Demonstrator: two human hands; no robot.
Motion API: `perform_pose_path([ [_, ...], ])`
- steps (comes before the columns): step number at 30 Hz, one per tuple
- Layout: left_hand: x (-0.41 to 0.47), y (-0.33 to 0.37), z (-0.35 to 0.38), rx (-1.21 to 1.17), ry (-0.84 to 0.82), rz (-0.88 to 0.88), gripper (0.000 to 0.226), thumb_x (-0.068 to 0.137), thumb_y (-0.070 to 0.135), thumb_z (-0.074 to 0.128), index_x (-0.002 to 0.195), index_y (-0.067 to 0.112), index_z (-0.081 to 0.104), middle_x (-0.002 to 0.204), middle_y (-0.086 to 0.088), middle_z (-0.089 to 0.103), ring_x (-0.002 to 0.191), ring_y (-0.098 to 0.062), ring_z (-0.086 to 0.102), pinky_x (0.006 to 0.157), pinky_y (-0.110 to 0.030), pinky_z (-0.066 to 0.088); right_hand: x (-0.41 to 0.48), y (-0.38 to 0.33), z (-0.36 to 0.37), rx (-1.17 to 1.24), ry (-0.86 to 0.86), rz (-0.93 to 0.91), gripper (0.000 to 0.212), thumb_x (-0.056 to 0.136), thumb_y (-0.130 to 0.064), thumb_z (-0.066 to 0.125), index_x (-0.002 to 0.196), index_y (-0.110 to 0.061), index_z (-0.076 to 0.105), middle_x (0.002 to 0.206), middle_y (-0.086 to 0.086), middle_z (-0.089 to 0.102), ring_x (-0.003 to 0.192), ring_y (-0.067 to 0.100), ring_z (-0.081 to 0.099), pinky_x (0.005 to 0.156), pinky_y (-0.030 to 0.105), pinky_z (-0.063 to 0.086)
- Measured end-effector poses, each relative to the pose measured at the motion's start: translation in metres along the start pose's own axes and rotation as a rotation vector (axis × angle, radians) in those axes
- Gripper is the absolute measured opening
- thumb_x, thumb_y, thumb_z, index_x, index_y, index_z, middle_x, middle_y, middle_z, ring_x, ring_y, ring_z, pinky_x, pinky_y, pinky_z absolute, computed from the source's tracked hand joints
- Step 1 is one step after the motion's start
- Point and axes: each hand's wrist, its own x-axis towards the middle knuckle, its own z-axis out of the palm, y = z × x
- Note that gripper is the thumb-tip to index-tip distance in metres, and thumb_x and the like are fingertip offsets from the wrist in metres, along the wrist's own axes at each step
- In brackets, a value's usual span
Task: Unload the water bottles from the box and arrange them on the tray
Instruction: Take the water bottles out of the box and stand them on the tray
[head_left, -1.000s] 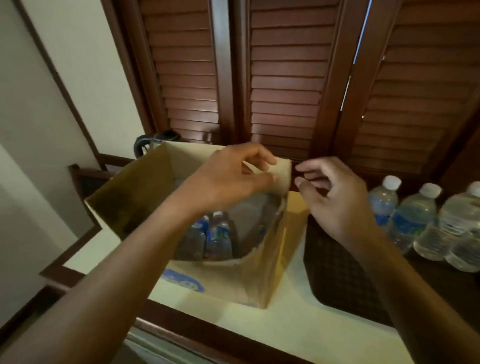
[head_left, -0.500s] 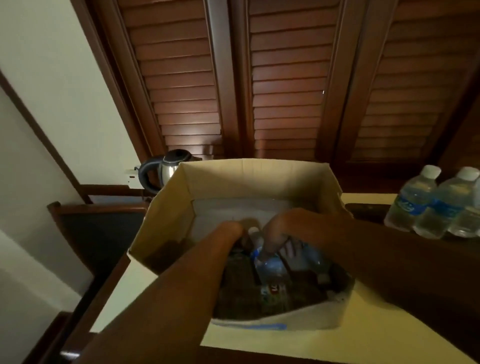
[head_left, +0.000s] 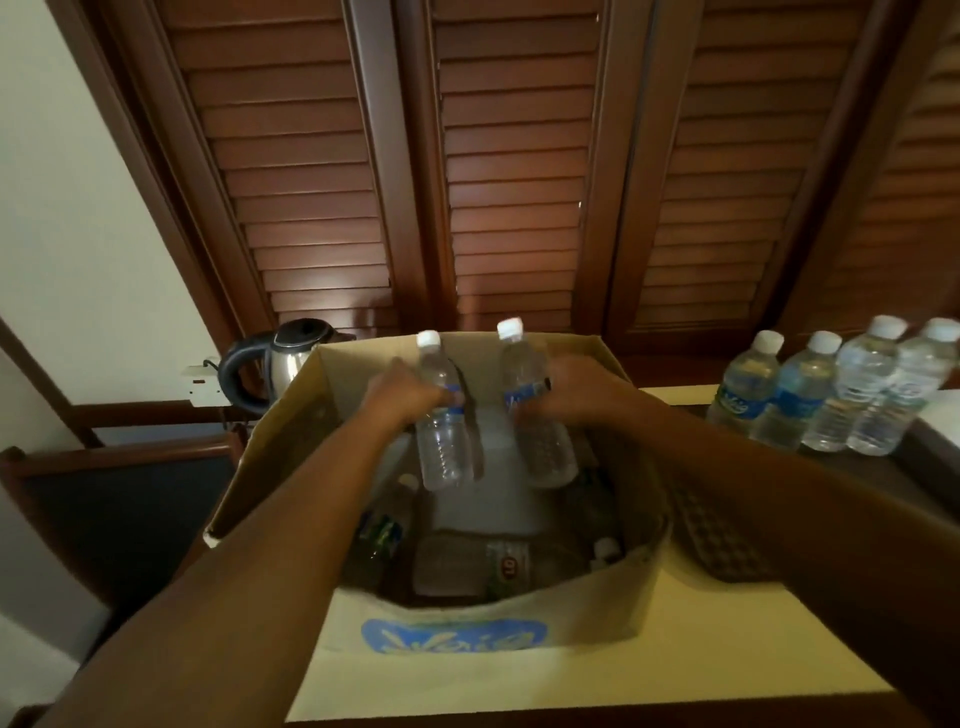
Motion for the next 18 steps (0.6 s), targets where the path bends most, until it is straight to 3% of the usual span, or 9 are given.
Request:
perform_pose_path([
  [1,-0.001,0.006,-0.005,-0.038,0.047,0.037,0.073,0.065,0.06,0.084,0.117,0.018,0.056,0.106,-0.003,0.065,0.093,-0.023,0.068,0.081,-0.044,0.061,-0.008,0.004,-0.01,0.082,0.077,-0.017,0.048,0.086,-0.033,0.08,0.124,-0.015,0.057,0.11,0.0,0.067,0.095,0.01,0.065,0.08,0.029,0.057],
  [3,-0.005,0.02,-0.012,-0.126,0.132,0.115,0.092,0.049,0.075,0.081,0.12,0.022,0.058,0.107,0.001,0.07,0.092,-0.02,0.07,0.08,-0.044,0.062,-0.028,0.01,-0.032,0.205,0.193,-0.024,0.05,0.084,-0.036,0.082,0.12,-0.022,0.051,0.109,-0.006,0.063,0.094,0.006,0.063,0.075,0.021,0.051],
  [5,-0.019,0.045,-0.015,-0.204,0.189,0.204,0.082,0.053,0.072,0.083,0.117,0.025,0.061,0.105,0.005,0.072,0.09,-0.014,0.071,0.08,-0.041,0.062,-0.046,0.015,-0.055,0.305,0.285,-0.031,0.055,0.084,-0.037,0.082,0.126,-0.023,0.049,0.115,-0.008,0.063,0.099,0.004,0.062,0.076,0.02,0.049],
  [9,-0.056,0.107,-0.004,-0.347,0.213,0.375,0.074,0.056,0.065,0.087,0.116,0.029,0.063,0.103,0.009,0.072,0.092,-0.011,0.072,0.084,-0.043,0.061,-0.084,0.032,-0.103,0.443,0.463,-0.085,0.065,0.082,-0.039,0.083,0.137,-0.023,0.051,0.121,-0.009,0.069,0.107,0.007,0.068,0.089,0.035,0.058],
  [14,-0.103,0.185,0.039,-0.534,0.037,0.505,0.064,0.072,0.032,0.091,0.126,0.026,0.057,0.095,0.01,0.074,0.083,-0.002,0.074,0.08,-0.032,0.059,-0.137,0.076,-0.15,0.528,0.55,-0.097,0.061,0.086,-0.026,0.079,0.139,-0.022,0.05,0.12,-0.008,0.071,0.106,0.004,0.07,0.088,0.032,0.058],
  [18,-0.13,0.224,0.104,-0.48,-0.016,0.545,0.052,0.077,0.03,0.087,0.109,0.044,0.049,0.097,0.018,0.066,0.082,0.006,0.066,0.068,-0.019,0.052,-0.158,0.141,-0.155,0.432,0.595,0.002,0.069,0.08,-0.026,0.085,0.137,-0.03,0.048,0.125,-0.01,0.065,0.113,0.009,0.064,0.089,0.034,0.056],
])
